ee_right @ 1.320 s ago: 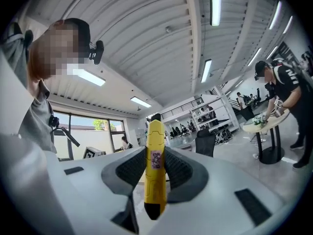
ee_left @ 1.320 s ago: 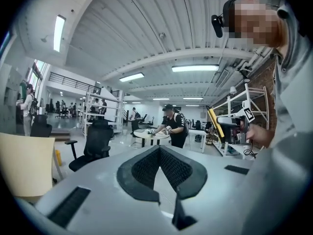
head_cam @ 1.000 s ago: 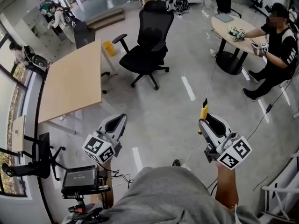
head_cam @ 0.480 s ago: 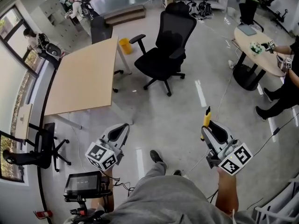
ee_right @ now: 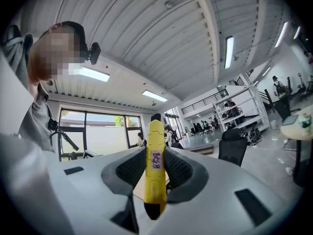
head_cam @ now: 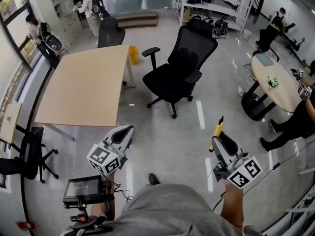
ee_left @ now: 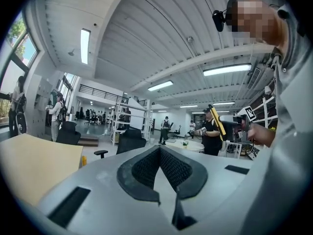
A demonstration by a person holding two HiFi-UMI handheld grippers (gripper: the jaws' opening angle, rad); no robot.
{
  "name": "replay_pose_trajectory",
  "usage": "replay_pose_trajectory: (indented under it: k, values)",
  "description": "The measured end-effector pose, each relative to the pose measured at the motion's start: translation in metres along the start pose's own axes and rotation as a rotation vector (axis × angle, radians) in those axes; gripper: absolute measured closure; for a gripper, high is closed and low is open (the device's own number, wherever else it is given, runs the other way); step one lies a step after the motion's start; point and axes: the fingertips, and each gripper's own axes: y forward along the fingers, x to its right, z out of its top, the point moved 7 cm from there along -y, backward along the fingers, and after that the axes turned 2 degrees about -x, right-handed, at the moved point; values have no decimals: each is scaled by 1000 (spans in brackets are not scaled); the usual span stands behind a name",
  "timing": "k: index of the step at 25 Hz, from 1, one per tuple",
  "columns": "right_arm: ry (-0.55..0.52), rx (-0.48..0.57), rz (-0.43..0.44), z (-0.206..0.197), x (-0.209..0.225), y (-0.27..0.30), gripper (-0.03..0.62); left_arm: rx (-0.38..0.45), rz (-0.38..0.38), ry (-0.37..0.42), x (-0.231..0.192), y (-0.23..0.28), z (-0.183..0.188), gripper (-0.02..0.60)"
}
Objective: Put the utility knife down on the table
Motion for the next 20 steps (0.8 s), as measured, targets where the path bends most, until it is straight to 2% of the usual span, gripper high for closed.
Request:
replay_pose_trajectory:
  k: [7, 12, 20]
  values:
    - [-14, -29, 36, 13, 5, 78, 477, 45, 34, 9, -65, 0, 20, 577]
    - [-15, -38, 93, 17, 18, 125, 477, 26, 101, -13, -97, -6, 13, 577]
    - [31, -51, 195, 19, 81, 205, 477, -14, 247, -15, -141, 7, 25, 577]
